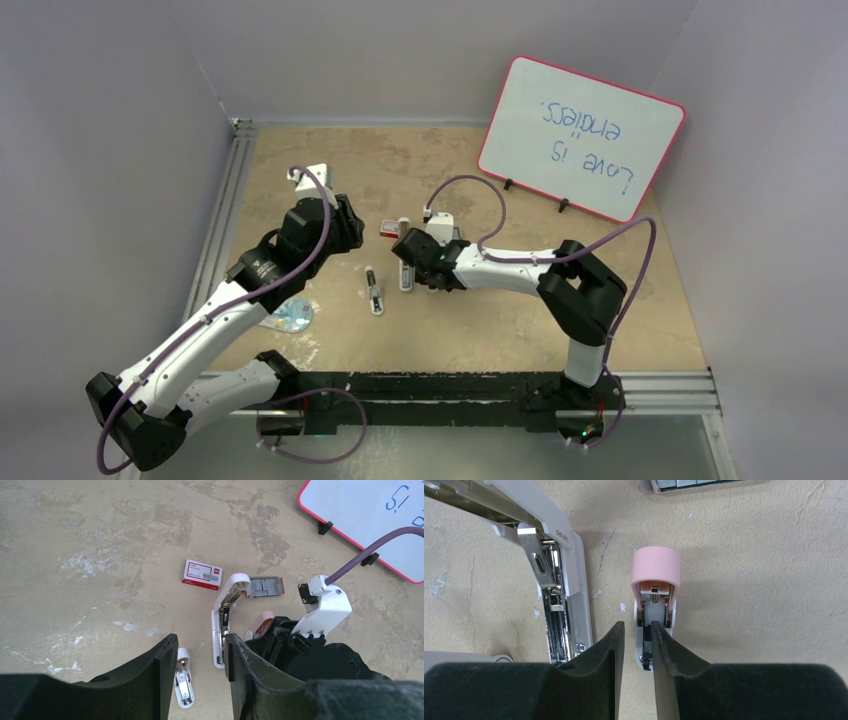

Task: Load the staples into the stapler

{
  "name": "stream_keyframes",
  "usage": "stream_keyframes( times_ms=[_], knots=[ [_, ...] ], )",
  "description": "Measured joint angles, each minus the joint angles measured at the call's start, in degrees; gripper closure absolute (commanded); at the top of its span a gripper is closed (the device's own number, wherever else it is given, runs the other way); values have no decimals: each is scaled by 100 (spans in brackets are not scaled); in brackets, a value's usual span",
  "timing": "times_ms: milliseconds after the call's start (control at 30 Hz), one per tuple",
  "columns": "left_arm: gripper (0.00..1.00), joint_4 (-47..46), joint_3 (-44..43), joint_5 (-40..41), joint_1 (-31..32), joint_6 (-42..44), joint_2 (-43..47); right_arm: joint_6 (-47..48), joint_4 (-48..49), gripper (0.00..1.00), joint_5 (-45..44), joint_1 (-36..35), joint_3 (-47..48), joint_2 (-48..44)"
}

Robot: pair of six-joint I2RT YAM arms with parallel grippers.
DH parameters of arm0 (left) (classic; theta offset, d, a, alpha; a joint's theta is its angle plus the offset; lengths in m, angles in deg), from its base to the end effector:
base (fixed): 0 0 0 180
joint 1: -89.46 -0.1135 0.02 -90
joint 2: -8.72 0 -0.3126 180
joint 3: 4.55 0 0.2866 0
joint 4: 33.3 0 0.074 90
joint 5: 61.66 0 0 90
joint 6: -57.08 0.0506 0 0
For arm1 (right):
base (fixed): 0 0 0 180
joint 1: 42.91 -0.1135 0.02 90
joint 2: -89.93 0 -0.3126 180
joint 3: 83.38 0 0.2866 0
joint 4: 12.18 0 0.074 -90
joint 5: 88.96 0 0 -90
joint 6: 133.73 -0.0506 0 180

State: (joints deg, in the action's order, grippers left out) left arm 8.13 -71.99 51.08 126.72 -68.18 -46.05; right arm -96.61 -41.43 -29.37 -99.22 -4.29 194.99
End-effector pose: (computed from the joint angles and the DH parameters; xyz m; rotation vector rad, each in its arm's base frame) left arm 0.1910 -0.1207 0.3736 -0.2069 2.0416 -0.3829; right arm 0.2576 0.3402 0.1932 0.1302 2.3664 0.2310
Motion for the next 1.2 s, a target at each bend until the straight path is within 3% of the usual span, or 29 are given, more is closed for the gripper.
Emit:
stream_keyframes(
  times_ms=[300, 600, 1200],
  knots=[
    [60, 0, 0, 0, 0, 0, 0, 2, 0, 76, 11, -4, -17, 0],
    [61, 0, 0, 0, 0, 0, 0, -17, -17, 70, 11, -4, -17, -20],
    [61, 0, 0, 0, 0, 0, 0, -63, -7, 69, 199, -4, -190, -417]
  ],
)
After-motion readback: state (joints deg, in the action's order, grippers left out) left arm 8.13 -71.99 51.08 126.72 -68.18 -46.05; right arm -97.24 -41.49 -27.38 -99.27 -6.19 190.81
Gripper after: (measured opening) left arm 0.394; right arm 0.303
